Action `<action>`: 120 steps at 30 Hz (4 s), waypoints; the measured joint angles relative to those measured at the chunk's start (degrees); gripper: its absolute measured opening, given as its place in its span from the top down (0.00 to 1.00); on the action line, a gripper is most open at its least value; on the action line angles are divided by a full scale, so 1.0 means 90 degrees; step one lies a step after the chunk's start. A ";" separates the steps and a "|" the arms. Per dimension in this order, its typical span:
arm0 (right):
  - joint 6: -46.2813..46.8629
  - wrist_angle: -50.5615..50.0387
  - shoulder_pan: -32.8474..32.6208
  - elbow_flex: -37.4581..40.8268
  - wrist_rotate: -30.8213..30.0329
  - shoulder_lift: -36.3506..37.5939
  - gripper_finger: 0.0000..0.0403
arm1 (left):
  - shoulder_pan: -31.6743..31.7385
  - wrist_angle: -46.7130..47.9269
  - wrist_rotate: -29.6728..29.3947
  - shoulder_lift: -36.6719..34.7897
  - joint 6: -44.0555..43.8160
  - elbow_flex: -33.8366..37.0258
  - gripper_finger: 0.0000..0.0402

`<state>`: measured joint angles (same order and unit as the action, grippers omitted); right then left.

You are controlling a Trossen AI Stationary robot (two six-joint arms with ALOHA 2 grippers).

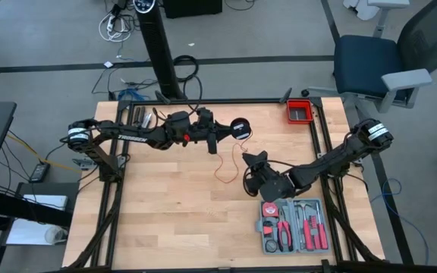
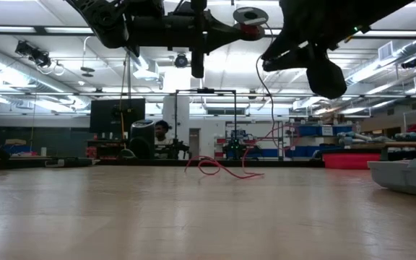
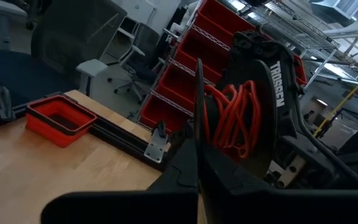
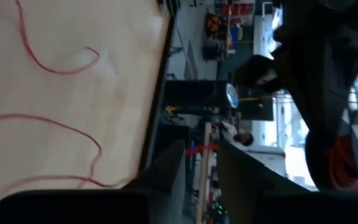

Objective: Coil cords
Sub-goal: Coil the wire

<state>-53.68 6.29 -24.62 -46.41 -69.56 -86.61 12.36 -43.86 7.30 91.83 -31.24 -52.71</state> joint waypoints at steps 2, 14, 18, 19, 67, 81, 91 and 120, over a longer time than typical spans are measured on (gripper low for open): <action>0.0160 -0.0003 0.0064 0.0000 0.0212 0.0000 0.79 | 0.0000 0.0000 -0.0045 0.0000 0.0123 0.0002 0.99; 0.2575 -0.2838 0.0669 -0.1479 0.1783 -0.0002 0.79 | 0.0009 0.0039 0.0115 0.0000 0.0292 0.0002 0.99; 0.2898 -0.3935 0.0742 -0.2004 0.2271 -0.0002 0.79 | 0.0015 0.0032 0.0137 0.0000 0.0289 0.0002 0.99; 0.2894 -0.4041 0.0731 -0.2110 0.2271 -0.0002 0.79 | 0.0017 0.0031 0.0139 0.0000 0.0287 0.0000 0.99; -0.0051 -0.3466 0.0696 -0.2593 0.2460 0.0173 0.72 | 0.0019 0.0205 0.0172 0.0000 0.0345 0.0002 0.99; 0.4179 -0.3797 0.1430 -0.2664 0.4124 0.1714 0.72 | 0.0019 0.0342 0.0176 0.0000 0.0971 0.0002 0.99; 0.5074 -0.4050 0.2061 -0.2664 0.5557 0.1802 0.72 | 0.0019 0.0345 0.0173 0.0000 0.1127 0.0002 0.99; 0.5351 -0.3799 0.2540 -0.2667 0.6592 0.2126 0.71 | 0.0019 0.0413 0.0176 0.0000 0.1132 0.0002 0.99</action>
<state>-5.52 -27.90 -1.76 -70.41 -10.24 -67.48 12.53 -40.14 8.88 91.83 -21.06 -52.69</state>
